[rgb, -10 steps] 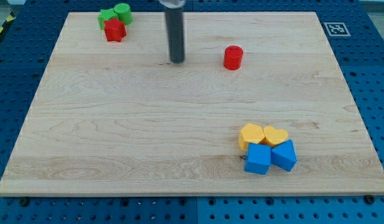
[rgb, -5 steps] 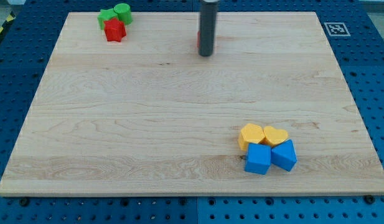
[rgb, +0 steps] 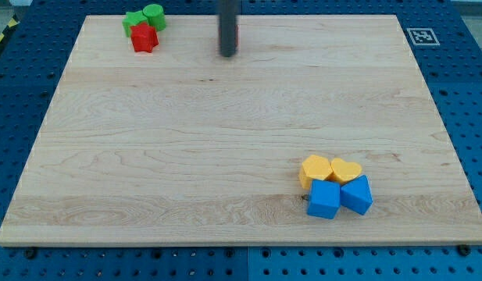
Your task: Push the red circle right to the red star
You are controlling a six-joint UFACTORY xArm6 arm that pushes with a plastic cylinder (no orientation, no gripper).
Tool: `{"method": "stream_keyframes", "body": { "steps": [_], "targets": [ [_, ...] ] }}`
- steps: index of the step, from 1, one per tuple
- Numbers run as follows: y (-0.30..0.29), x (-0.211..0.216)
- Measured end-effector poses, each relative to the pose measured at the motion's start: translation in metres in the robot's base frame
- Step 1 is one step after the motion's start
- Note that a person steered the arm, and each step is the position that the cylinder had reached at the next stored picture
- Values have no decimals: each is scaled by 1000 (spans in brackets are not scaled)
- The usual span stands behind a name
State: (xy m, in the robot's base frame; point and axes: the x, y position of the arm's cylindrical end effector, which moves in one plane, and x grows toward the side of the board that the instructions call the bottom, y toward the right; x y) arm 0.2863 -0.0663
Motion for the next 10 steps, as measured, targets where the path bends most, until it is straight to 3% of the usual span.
{"method": "stream_keyframes", "body": {
  "steps": [1,3,4,6,10],
  "targets": [
    [-35,-7],
    [83,13],
    [91,-32],
    [-31,-41],
    [9,-45]
  ]
}}
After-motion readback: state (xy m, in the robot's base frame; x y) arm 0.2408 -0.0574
